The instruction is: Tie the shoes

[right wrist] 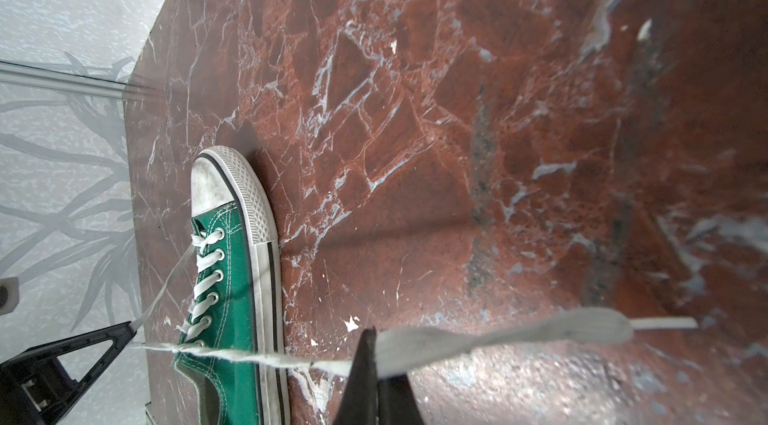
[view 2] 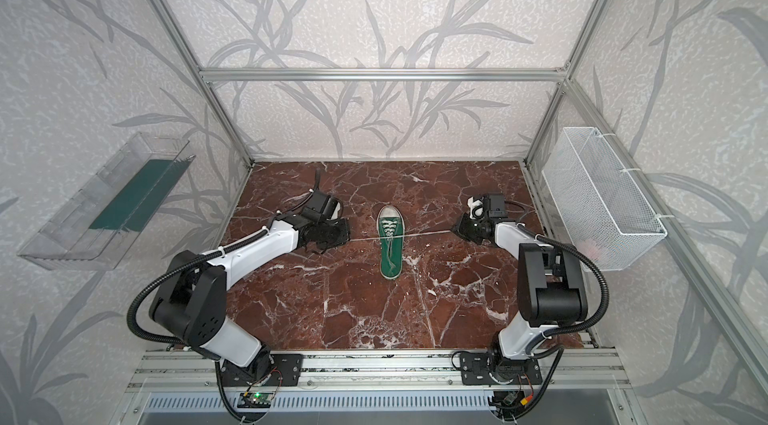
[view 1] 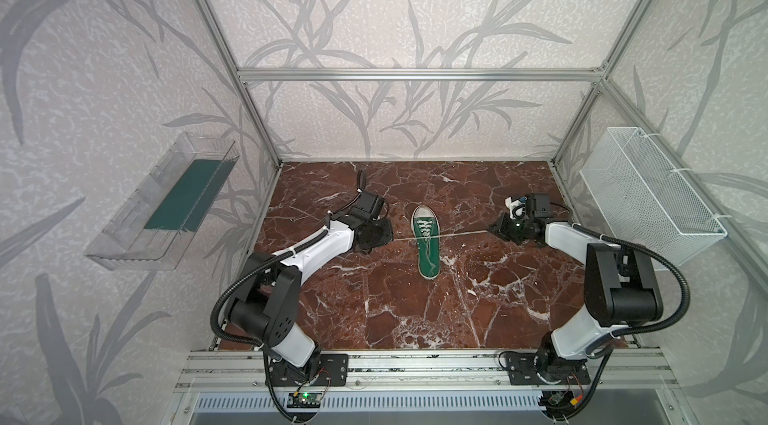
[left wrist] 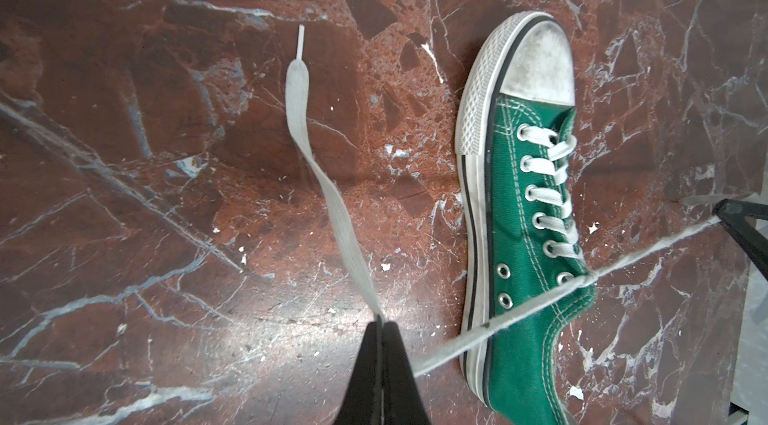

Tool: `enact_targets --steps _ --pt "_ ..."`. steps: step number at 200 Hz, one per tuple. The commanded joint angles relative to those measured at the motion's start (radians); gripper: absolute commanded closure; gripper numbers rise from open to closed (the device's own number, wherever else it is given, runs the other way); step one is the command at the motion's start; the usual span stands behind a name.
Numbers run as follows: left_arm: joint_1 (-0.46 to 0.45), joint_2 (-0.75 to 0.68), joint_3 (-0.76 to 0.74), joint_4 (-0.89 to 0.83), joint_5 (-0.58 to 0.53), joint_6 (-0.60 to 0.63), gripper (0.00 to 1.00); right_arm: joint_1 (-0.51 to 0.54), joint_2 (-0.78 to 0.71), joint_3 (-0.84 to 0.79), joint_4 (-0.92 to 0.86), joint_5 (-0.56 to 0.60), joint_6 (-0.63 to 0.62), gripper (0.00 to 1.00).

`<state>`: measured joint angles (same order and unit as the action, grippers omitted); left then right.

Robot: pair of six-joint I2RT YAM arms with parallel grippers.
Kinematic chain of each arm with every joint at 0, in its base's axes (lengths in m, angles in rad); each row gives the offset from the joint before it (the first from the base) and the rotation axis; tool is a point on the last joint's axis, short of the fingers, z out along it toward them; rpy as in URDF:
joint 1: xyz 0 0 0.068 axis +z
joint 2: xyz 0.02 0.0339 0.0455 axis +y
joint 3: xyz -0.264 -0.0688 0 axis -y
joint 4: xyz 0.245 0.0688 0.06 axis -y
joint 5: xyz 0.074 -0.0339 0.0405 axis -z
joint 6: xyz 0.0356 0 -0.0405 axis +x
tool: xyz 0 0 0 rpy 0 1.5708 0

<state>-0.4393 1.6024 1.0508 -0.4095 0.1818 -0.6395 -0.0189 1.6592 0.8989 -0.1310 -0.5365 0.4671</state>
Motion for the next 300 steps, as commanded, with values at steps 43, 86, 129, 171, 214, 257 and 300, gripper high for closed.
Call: enact_targets --steps 43,86,129,171,214,257,300 --pt "0.014 0.028 -0.031 -0.001 0.038 -0.037 0.87 0.004 0.042 0.012 0.049 -0.044 -0.032 1.0" --pt "0.022 -0.013 -0.053 0.009 0.009 -0.056 0.52 0.082 0.109 0.117 -0.025 -0.034 -0.077 1.0" --pt "0.046 -0.084 -0.091 -0.005 -0.025 -0.048 0.48 0.146 0.153 0.224 -0.084 -0.035 -0.138 1.0" --pt "0.084 -0.143 -0.102 -0.06 -0.065 -0.027 0.47 0.273 0.208 0.435 -0.233 -0.019 -0.262 1.0" --pt "0.126 -0.19 -0.15 -0.064 -0.05 -0.017 0.47 0.422 0.286 0.606 -0.322 -0.014 -0.344 1.0" --pt "0.156 -0.227 -0.183 -0.067 -0.043 -0.008 0.47 0.525 0.374 0.723 -0.383 -0.034 -0.395 1.0" --pt "0.17 -0.236 -0.199 -0.054 -0.033 -0.007 0.47 0.565 0.459 0.827 -0.466 -0.07 -0.439 1.0"
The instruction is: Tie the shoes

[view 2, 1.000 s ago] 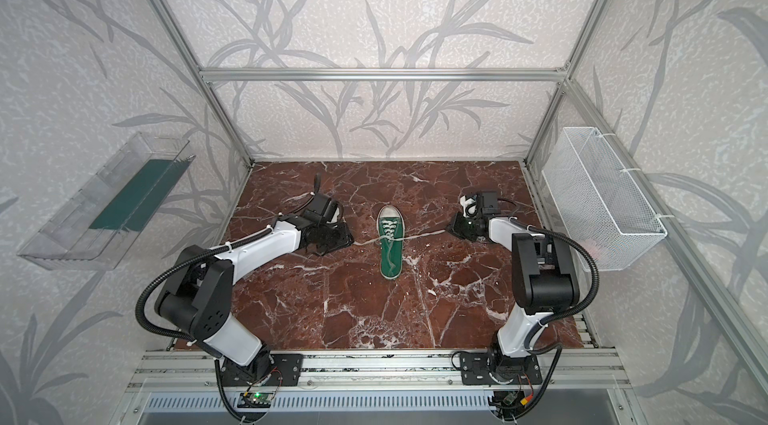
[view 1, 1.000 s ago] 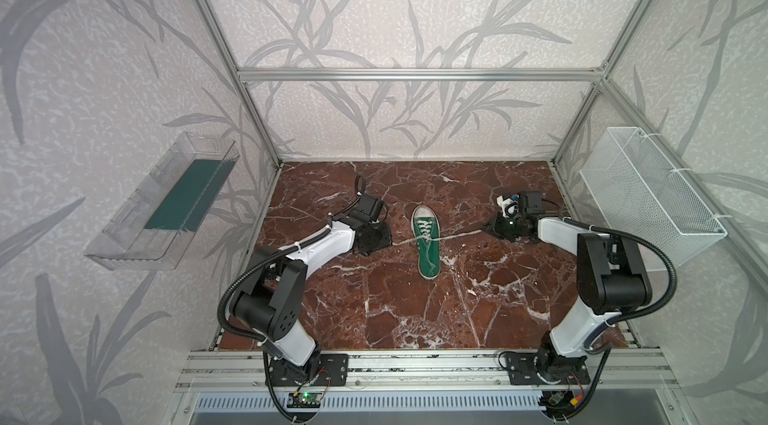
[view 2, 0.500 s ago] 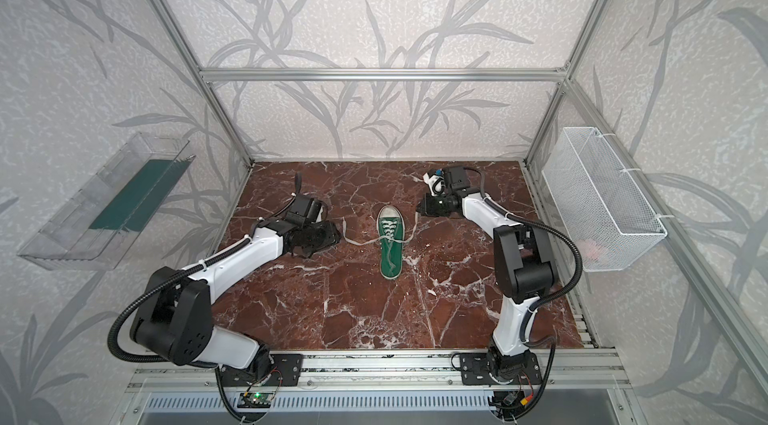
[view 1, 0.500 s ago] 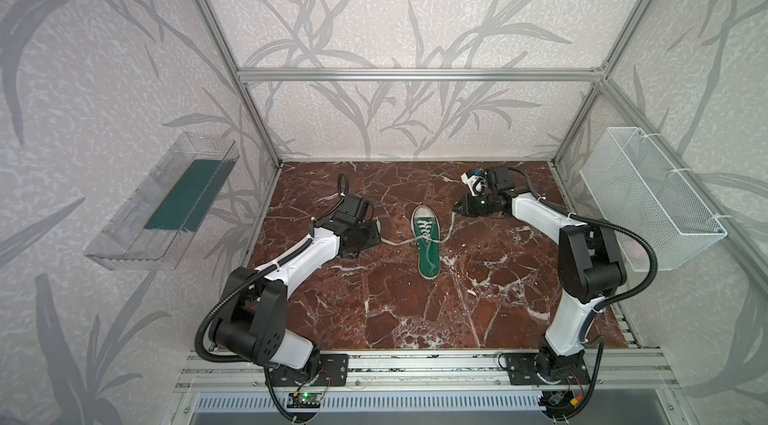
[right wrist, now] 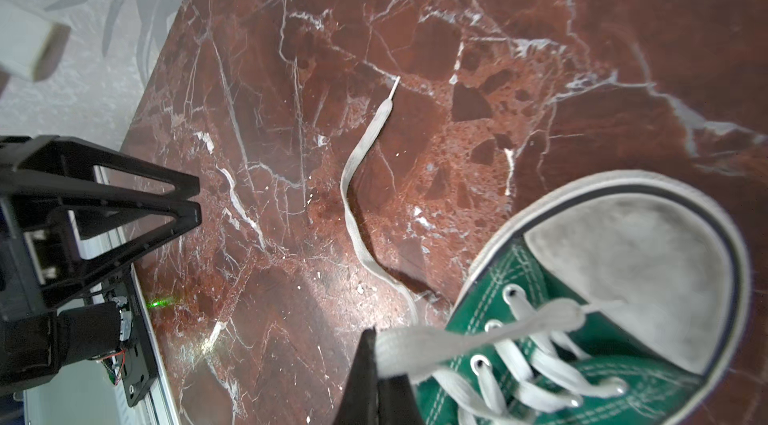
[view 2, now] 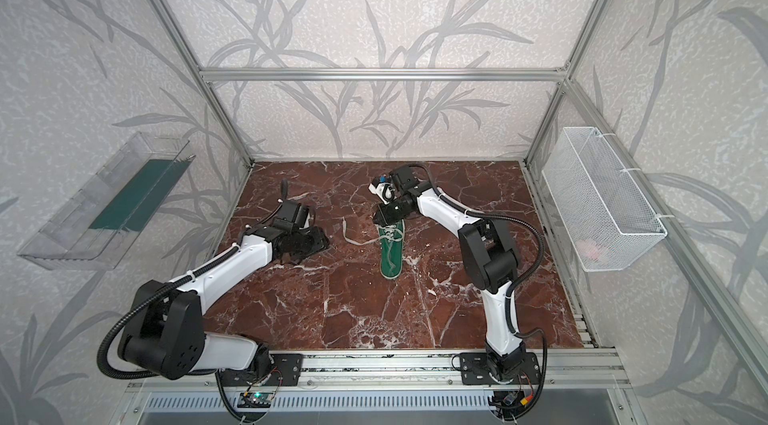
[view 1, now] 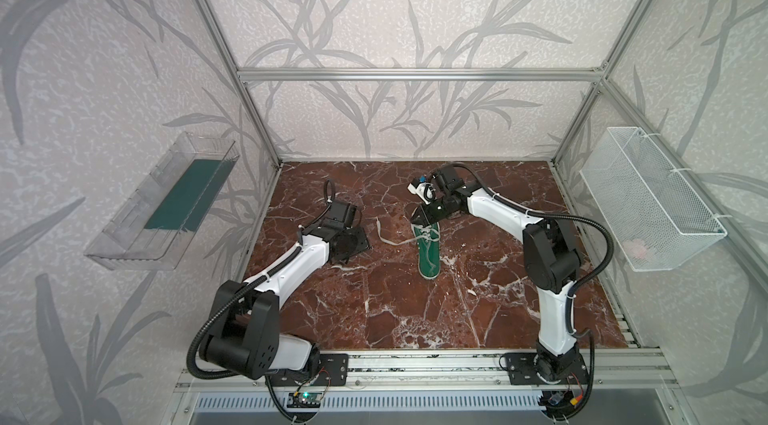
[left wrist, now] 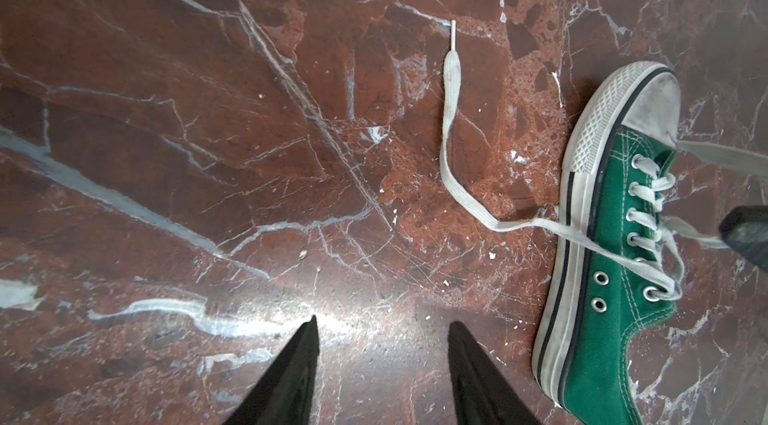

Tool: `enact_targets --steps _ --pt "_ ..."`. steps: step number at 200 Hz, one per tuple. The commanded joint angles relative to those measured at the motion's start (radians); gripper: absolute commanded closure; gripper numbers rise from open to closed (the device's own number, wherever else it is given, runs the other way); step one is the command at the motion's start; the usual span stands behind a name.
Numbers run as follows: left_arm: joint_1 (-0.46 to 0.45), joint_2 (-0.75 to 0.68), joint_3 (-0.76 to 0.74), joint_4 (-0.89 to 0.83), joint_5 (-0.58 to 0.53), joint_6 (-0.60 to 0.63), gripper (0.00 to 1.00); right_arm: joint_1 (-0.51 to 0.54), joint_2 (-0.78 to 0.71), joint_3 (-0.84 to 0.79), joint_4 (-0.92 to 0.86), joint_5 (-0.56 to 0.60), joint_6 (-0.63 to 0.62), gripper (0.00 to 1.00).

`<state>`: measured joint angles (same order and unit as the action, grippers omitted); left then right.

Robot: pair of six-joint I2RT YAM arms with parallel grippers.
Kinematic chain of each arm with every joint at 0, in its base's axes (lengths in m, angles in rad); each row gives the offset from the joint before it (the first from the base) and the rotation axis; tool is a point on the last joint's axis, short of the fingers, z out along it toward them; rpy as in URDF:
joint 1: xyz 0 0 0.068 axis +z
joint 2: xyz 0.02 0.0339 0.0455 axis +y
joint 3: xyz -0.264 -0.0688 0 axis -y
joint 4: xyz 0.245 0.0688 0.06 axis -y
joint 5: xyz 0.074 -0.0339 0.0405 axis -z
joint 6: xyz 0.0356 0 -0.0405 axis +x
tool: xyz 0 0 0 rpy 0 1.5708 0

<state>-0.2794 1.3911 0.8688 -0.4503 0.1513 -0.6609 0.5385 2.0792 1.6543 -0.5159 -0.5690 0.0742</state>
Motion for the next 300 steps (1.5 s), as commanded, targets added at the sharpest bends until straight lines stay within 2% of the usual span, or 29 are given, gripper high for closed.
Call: enact_targets --steps 1,52,97,169,215,270,300 --pt "0.011 -0.024 -0.017 -0.013 -0.002 0.015 0.47 0.008 0.041 0.074 -0.084 -0.04 -0.047 1.0" --pt "0.016 -0.005 -0.015 -0.008 0.021 0.018 0.47 0.034 0.112 0.157 -0.154 -0.059 -0.108 1.0" --pt "0.015 -0.003 -0.018 0.005 0.038 0.015 0.47 0.04 0.201 0.271 -0.291 -0.081 -0.192 1.0" --pt "0.016 0.009 -0.025 0.021 0.059 0.009 0.47 0.042 0.214 0.288 -0.338 -0.148 -0.276 1.0" --pt "0.016 0.003 -0.03 0.02 0.057 0.007 0.47 0.034 0.238 0.32 -0.358 -0.092 -0.253 1.0" --pt "0.016 0.004 -0.032 0.021 0.061 0.006 0.47 0.003 0.238 0.323 -0.331 -0.035 -0.166 1.0" --pt "0.016 0.012 -0.031 0.029 0.068 0.002 0.47 0.001 0.218 0.304 -0.323 -0.003 -0.164 0.92"
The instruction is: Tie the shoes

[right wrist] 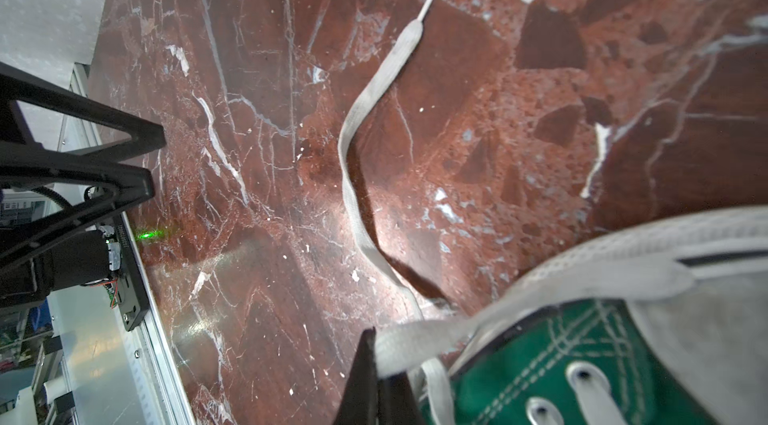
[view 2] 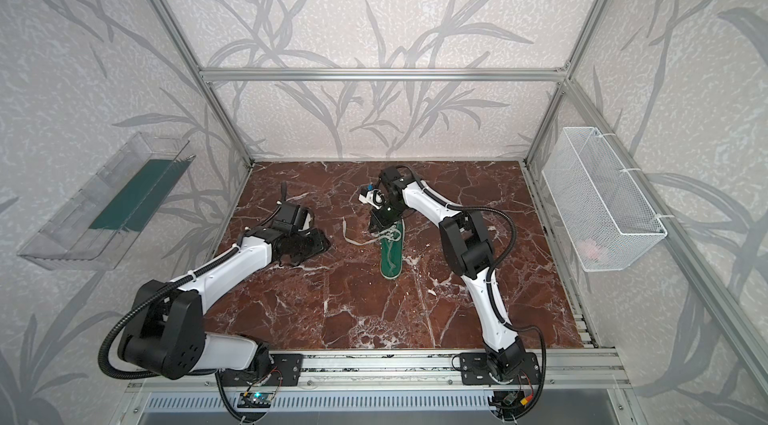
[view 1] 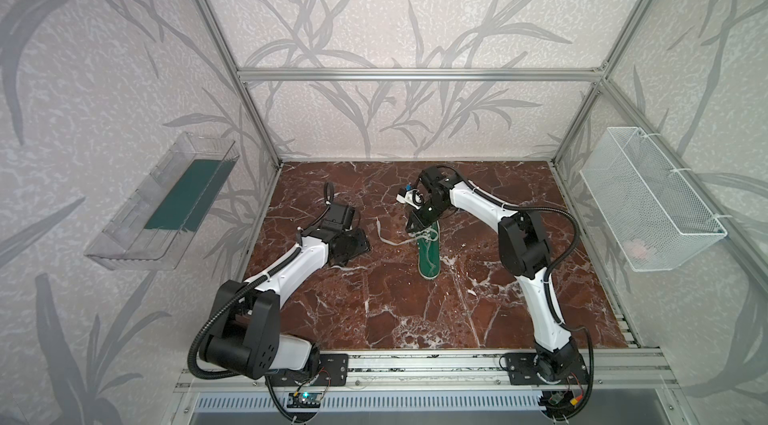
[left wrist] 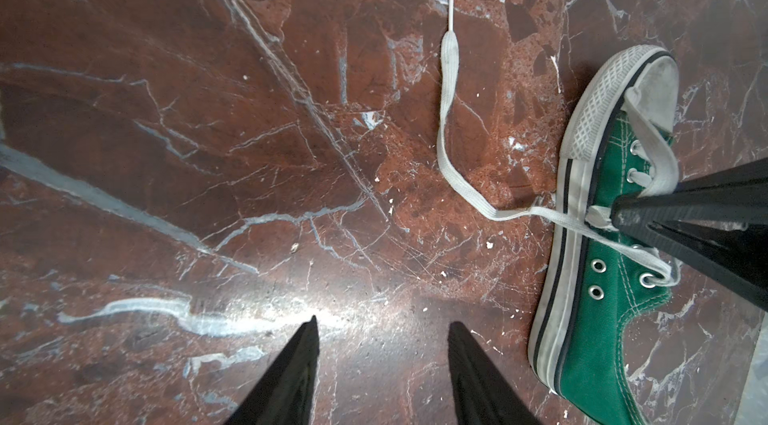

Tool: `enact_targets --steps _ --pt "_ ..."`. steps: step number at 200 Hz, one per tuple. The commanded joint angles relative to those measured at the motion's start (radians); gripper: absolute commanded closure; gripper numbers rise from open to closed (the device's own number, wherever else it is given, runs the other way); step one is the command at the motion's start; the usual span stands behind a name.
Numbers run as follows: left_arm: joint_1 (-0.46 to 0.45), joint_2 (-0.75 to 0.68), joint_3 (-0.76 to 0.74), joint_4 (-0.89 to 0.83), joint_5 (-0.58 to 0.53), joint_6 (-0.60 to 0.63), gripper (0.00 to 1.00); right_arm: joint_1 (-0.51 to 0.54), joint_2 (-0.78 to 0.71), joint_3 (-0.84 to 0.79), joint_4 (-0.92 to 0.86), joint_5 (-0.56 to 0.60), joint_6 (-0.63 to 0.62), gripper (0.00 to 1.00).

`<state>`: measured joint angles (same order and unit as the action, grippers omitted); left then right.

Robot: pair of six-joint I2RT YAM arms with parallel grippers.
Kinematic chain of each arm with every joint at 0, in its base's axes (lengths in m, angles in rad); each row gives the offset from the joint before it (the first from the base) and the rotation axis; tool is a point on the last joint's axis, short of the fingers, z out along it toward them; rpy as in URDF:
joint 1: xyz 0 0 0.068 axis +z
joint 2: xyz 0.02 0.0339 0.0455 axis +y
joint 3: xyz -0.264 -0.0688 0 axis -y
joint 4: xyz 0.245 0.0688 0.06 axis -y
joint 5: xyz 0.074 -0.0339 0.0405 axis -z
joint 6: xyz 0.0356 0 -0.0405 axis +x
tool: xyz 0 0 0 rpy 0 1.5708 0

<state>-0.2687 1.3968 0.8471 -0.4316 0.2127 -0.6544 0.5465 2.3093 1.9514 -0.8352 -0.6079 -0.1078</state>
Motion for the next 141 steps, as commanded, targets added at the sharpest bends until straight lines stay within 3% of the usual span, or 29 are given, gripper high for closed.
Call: enact_targets --steps 1,51,88,141 --pt "0.005 0.006 -0.009 0.01 0.007 -0.004 0.47 -0.007 -0.012 0.006 -0.003 0.036 0.018 0.92" --pt "0.005 0.017 -0.008 0.02 0.02 0.002 0.46 -0.013 -0.048 -0.015 0.03 0.046 0.037 0.72" --pt "0.002 0.027 0.002 0.007 0.013 0.079 0.44 -0.017 -0.084 -0.032 0.053 0.054 0.059 0.6" --pt "-0.021 0.022 -0.005 0.039 -0.005 0.247 0.43 -0.032 -0.15 -0.081 0.099 0.07 0.096 0.54"
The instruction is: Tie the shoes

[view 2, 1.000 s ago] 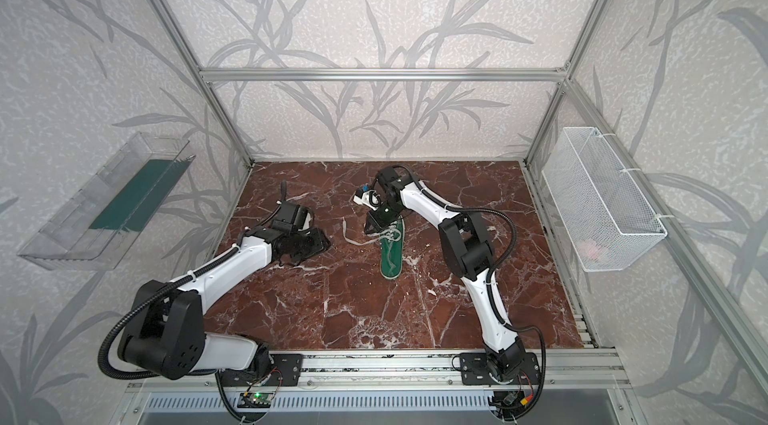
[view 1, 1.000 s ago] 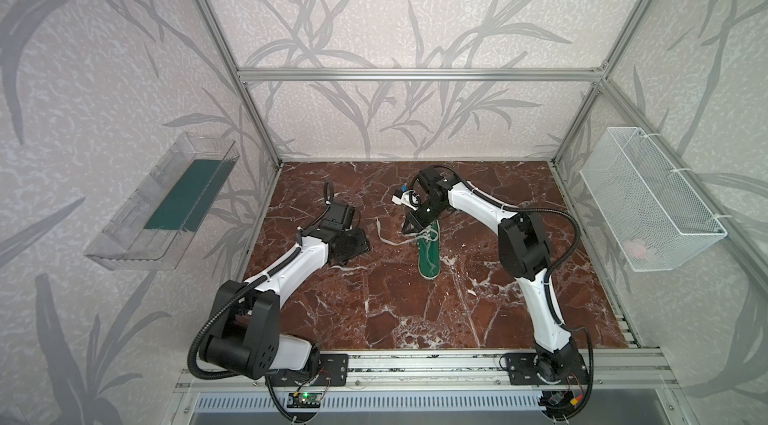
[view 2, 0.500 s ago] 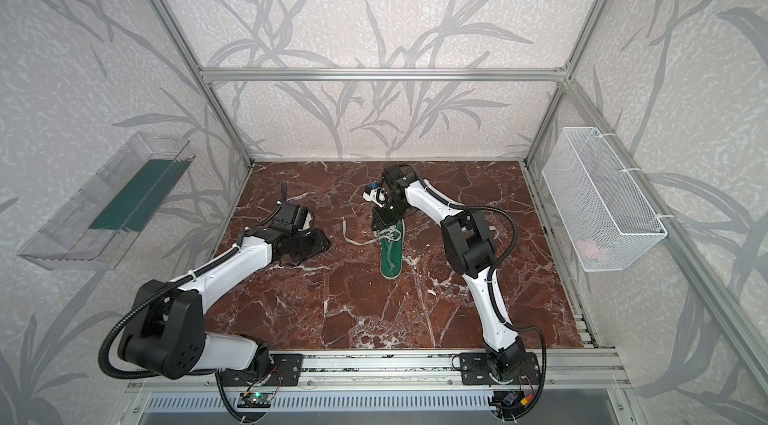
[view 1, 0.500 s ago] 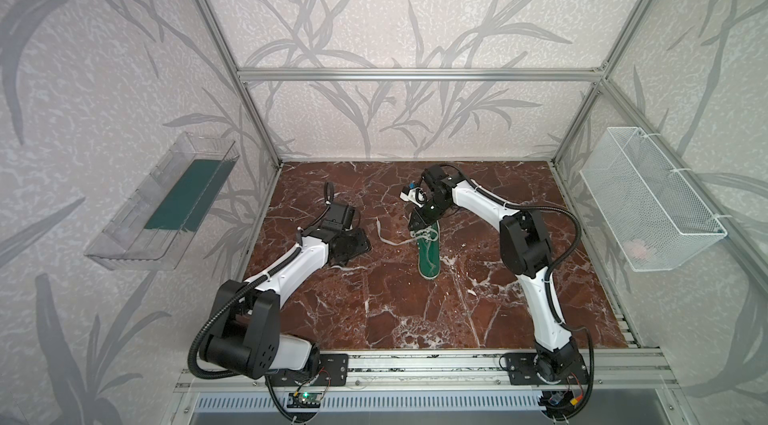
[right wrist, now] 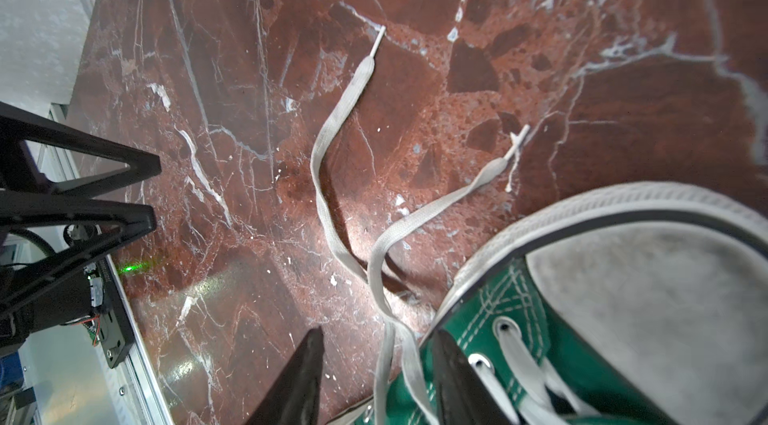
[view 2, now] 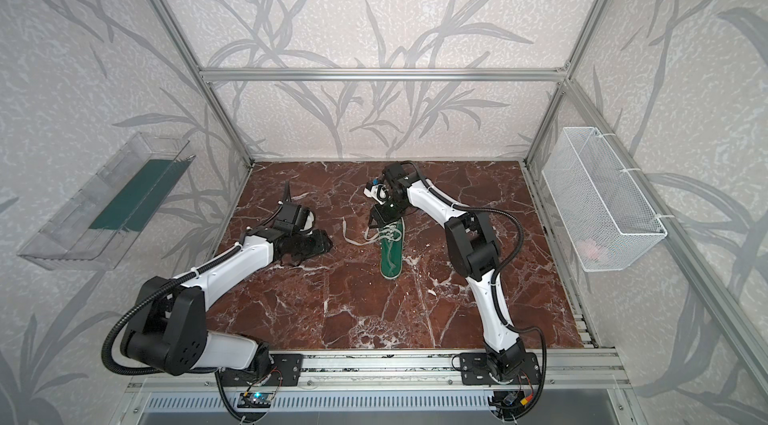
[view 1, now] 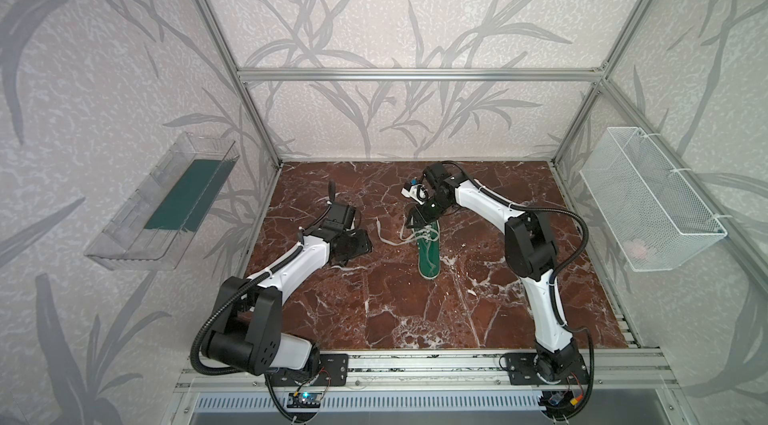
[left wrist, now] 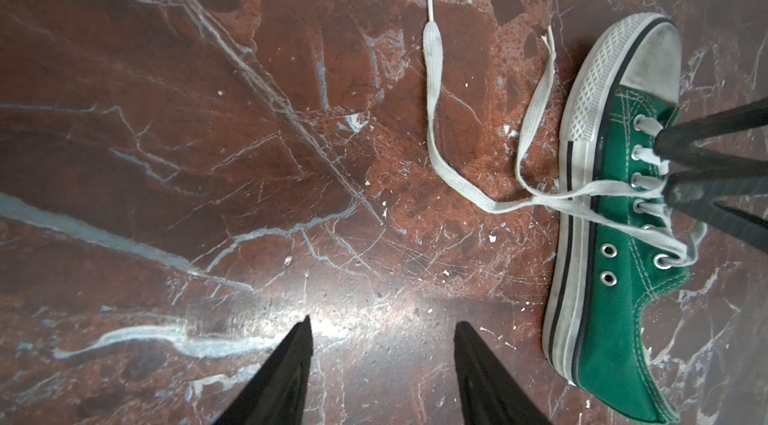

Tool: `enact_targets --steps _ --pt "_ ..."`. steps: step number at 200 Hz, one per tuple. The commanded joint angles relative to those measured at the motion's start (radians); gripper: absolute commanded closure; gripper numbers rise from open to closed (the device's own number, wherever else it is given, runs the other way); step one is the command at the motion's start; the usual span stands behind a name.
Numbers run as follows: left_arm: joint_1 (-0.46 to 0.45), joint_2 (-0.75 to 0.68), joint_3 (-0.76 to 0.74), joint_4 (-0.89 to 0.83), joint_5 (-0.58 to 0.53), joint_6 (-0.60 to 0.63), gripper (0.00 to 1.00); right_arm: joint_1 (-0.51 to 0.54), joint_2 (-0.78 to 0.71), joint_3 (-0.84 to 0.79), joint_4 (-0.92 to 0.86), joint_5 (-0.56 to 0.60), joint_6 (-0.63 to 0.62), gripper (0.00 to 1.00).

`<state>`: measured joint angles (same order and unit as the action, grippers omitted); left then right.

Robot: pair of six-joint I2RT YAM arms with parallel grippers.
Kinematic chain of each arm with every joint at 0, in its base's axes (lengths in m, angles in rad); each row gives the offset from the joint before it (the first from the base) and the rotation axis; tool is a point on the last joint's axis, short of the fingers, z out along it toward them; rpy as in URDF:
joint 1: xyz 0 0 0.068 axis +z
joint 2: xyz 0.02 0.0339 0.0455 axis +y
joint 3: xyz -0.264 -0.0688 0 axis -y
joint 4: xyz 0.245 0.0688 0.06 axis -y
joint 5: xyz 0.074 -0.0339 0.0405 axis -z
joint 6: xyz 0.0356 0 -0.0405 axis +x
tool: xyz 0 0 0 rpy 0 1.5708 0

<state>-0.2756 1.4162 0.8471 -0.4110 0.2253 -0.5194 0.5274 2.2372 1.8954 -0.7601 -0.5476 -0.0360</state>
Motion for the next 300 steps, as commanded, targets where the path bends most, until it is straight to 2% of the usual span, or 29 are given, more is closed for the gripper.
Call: enact_targets --steps 1,30,50,80,109,137,163,205,300 --pt "-0.016 0.003 -0.006 0.022 -0.018 0.115 0.43 -0.013 -0.079 -0.026 0.025 0.01 0.025 0.54" --pt "-0.084 -0.012 -0.035 0.143 -0.002 0.274 0.45 -0.044 -0.134 -0.076 0.069 -0.022 0.059 0.55" --pt "-0.13 0.015 -0.025 0.191 0.104 0.415 0.47 -0.073 -0.188 -0.133 0.1 -0.034 0.07 0.54" --pt "-0.146 0.12 0.048 0.192 0.235 0.47 0.51 -0.121 -0.28 -0.241 0.127 -0.034 0.072 0.55" --pt "-0.17 0.182 0.086 0.212 0.263 0.571 0.52 -0.177 -0.369 -0.355 0.143 -0.037 0.067 0.55" --pt "-0.169 0.226 0.102 0.241 0.341 0.684 0.52 -0.243 -0.456 -0.459 0.158 -0.053 0.065 0.55" --pt "-0.166 0.325 0.22 0.113 0.415 0.739 0.51 -0.293 -0.52 -0.535 0.165 -0.063 0.058 0.55" --pt "-0.166 0.437 0.312 0.086 0.419 0.76 0.52 -0.327 -0.572 -0.589 0.171 -0.077 0.055 0.55" --pt "-0.166 0.504 0.341 0.136 0.347 0.821 0.52 -0.333 -0.562 -0.575 0.152 -0.091 0.05 0.56"
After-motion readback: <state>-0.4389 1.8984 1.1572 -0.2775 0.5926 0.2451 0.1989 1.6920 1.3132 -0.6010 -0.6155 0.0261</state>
